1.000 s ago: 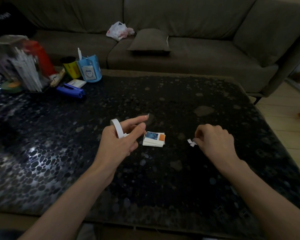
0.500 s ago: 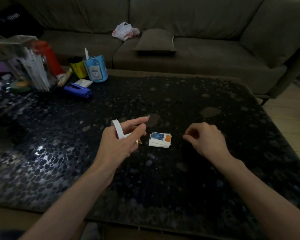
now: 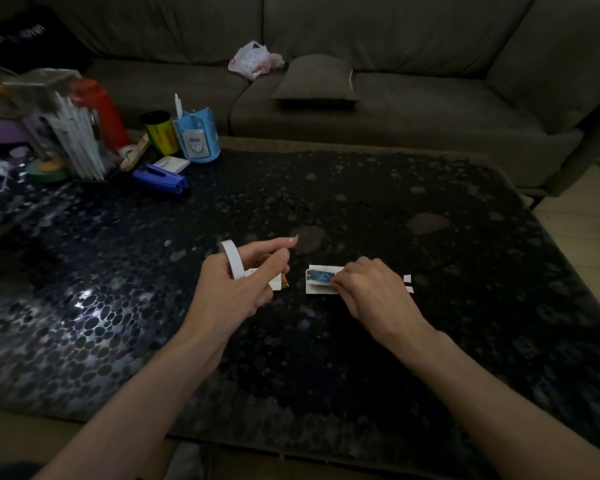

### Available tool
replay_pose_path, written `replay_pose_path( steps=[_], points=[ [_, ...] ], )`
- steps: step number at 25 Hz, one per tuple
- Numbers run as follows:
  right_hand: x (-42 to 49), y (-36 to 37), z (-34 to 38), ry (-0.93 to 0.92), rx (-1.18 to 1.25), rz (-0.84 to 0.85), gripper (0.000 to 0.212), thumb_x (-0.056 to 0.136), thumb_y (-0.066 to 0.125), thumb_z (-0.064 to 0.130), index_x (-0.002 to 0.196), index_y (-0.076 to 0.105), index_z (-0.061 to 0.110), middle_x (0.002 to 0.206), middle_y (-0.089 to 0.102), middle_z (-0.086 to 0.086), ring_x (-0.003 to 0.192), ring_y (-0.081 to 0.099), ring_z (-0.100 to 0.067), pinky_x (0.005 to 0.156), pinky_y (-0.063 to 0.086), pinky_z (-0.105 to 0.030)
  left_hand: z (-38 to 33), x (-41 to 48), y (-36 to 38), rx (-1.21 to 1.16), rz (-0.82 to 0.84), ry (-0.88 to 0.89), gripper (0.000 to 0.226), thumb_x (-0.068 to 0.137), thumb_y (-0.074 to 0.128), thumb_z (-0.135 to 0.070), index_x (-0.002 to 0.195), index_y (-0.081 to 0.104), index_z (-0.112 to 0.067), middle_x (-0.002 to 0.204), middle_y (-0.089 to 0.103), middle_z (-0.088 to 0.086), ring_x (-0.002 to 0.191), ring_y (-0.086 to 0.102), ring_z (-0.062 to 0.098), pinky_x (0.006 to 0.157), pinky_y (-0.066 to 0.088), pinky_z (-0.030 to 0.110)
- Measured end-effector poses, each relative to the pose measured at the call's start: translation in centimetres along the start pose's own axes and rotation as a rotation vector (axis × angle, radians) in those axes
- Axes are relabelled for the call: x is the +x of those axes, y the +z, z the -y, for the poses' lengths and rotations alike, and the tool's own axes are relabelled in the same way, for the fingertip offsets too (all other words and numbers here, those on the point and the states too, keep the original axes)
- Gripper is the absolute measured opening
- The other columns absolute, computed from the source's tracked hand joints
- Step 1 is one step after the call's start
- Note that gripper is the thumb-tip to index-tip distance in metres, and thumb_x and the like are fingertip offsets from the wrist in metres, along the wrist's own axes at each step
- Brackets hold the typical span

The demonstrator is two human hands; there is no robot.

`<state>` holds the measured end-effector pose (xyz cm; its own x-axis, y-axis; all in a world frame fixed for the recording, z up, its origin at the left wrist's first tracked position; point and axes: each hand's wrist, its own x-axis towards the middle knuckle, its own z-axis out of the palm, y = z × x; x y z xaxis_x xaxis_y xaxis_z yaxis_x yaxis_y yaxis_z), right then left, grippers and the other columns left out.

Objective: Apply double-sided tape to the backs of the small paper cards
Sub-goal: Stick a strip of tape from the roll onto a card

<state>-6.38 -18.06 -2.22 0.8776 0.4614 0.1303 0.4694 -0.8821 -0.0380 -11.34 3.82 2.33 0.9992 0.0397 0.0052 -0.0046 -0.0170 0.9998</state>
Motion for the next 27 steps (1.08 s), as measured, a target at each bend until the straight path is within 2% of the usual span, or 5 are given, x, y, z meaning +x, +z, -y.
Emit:
replay_pose_path(
  steps=[7, 12, 22, 25, 27],
  points=[
    [0.2, -0.6, 0.4, 0.126, 0.133, 0.003, 0.021, 0.104, 0.06, 0.038, 0.116, 0.072, 0.027, 0.116, 0.071, 0.005, 0.105, 0.064, -0.012, 0.097, 0.049, -0.031, 0.0, -0.1, -0.1, 0.002, 0.009, 0.0, 0.019, 0.093, 0.07, -0.038, 0.11, 0.08, -0.038, 0.088, 0.075, -0.002, 0.052, 0.043, 0.005, 0.045, 0.034, 0.014],
    [-0.8, -2.2, 0.3, 0.067, 0.109, -0.117, 0.016, 0.103, 0.061, 0.033, 0.114, 0.072, 0.027, 0.109, 0.071, 0.006, 0.101, 0.064, -0.01, 0.093, 0.047, -0.026, -0.2, -0.1, 0.0, -0.025, 0.004, -0.01, 0.02, 0.091, 0.071, -0.038, 0.108, 0.081, -0.036, 0.085, 0.074, -0.004, 0.051, 0.04, 0.006, 0.044, 0.033, 0.013],
    [-3.5, -1.3, -0.3, -0.134, 0.174, 0.18, 0.031, 0.106, 0.052, 0.044, 0.128, 0.069, 0.03, 0.13, 0.06, 0.01, 0.113, 0.055, -0.007, 0.099, 0.045, -0.027, 0.1, -0.4, 0.7, 0.003, 0.046, -0.069, 0.022, 0.088, 0.07, -0.042, 0.105, 0.082, -0.034, 0.08, 0.071, -0.006, 0.051, 0.043, 0.003, 0.043, 0.032, 0.014],
    [-3.8, -0.9, -0.5, -0.043, 0.276, 0.166, 0.027, 0.104, 0.055, 0.047, 0.12, 0.072, 0.035, 0.118, 0.062, 0.016, 0.104, 0.054, 0.002, 0.088, 0.041, -0.019, 0.6, -0.2, 1.1, -0.007, 0.086, -0.093, 0.021, 0.089, 0.071, -0.043, 0.103, 0.082, -0.032, 0.069, 0.065, -0.012, 0.05, 0.042, 0.002, 0.043, 0.032, 0.014],
    [-3.5, -1.0, -0.3, 0.119, 0.52, 0.086, 0.021, 0.102, 0.063, 0.036, 0.122, 0.071, 0.037, 0.112, 0.064, 0.022, 0.1, 0.06, 0.007, 0.08, 0.045, -0.01, 1.0, -0.1, 1.2, -0.038, 0.146, -0.121, 0.03, 0.082, 0.074, -0.049, 0.103, 0.082, -0.028, 0.063, 0.059, -0.011, 0.049, 0.041, 0.003, 0.042, 0.031, 0.014]
  ],
)
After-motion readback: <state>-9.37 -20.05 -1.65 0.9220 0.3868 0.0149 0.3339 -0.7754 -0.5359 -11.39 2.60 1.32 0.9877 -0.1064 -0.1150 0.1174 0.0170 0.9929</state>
